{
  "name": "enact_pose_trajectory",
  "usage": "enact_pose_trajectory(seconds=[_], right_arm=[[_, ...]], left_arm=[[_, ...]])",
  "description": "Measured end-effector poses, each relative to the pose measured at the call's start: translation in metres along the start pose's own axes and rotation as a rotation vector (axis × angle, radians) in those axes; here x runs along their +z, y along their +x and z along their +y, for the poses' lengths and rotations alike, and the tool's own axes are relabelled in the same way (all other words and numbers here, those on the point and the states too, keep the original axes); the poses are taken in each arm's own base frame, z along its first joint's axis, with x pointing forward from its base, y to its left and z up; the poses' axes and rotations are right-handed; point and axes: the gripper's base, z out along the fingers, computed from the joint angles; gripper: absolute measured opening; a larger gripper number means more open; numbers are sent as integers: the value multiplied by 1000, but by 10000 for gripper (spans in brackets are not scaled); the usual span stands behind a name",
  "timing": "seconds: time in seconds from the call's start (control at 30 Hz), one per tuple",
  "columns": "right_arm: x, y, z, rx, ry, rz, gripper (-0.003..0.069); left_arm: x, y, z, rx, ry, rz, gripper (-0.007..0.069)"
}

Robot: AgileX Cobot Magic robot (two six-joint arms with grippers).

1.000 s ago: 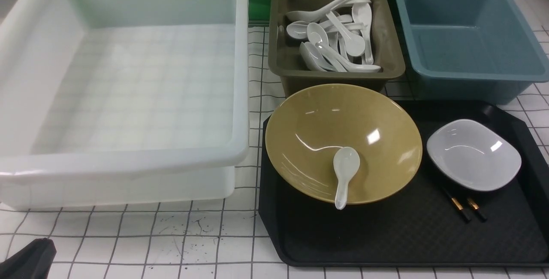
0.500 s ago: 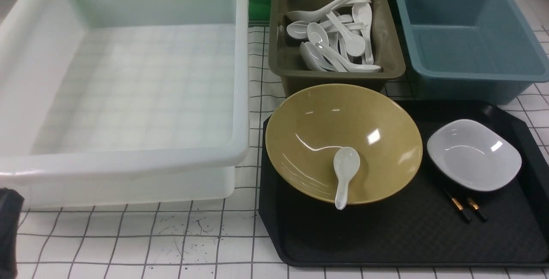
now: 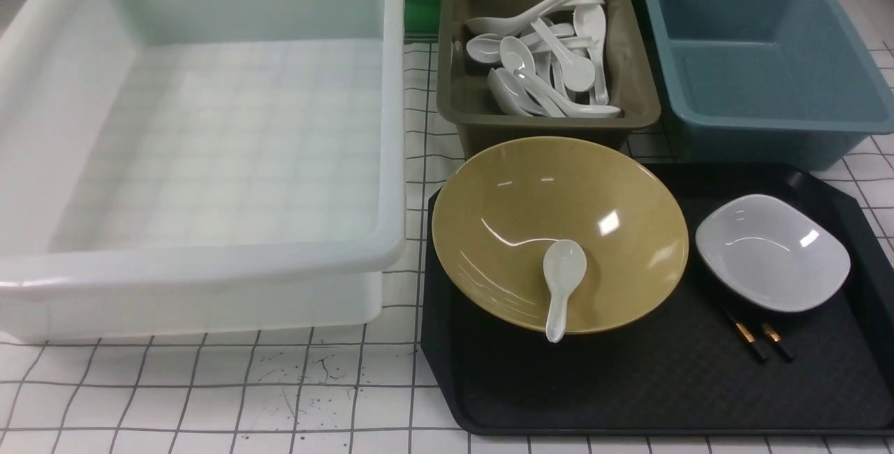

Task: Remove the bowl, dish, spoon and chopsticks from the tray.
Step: Use the left arm to grab the soup spoon in the middle

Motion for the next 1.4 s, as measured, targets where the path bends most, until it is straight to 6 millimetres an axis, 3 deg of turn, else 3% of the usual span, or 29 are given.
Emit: enact_pose_trajectory(seconds=[0.1,0.13,0.17,0.23,0.3,0.33,0.37,0.43,0.57,0.63,0.73,0.83,0.93,1.07,1.13,1.2,1.23,1.33,1.4], right_arm=[[26,-31,6,-143,36,120,106],[30,-34,7,-151,37,127,106],[44,-37,6,-206,61,254,106],[56,-33,4,-226,79,362,106],[63,-21,0,-232,103,505,106],[64,-11,-3,-232,122,618,106],[65,-8,-4,-232,126,644,106],[60,18,-11,-248,156,935,102],[47,41,-13,-307,82,1253,48],[41,49,-9,-317,-13,1368,36],[38,58,-4,-295,-105,1380,36],[37,63,-2,-278,-126,1358,36],[34,72,-3,-239,-116,1323,36],[23,88,-6,-204,-91,1318,36],[19,93,-7,-188,-82,1325,36],[17,95,-7,-160,-72,1325,36],[17,95,-7,-160,-72,1325,36],[19,95,-7,-158,-63,1300,36],[20,94,-7,-158,-58,1286,36]], left_arm=[[40,-19,-7,29,-8,108,-6],[43,-19,-7,31,-9,115,-6],[74,-18,-10,32,-15,192,-6],[95,-8,-10,29,-22,269,-6],[111,2,-10,7,-31,334,-6],[124,16,-9,-14,-42,414,-6],[126,18,-9,-14,-43,425,-6],[141,43,-7,-45,-65,572,-6],[157,74,-9,-39,-63,883,-6],[169,89,-21,-18,23,1151,-6],[182,105,-45,-29,221,1401,-6],[187,119,-64,-60,372,1526,-6],[196,140,-104,-120,628,1637,-6],[195,176,-161,-44,843,1732,-6],[192,188,-176,12,874,1759,-6],[183,216,-205,148,895,1824,-6],[183,214,-206,161,901,1816,-6],[174,252,-231,290,858,1887,4],[165,284,-244,349,834,1939,60]])
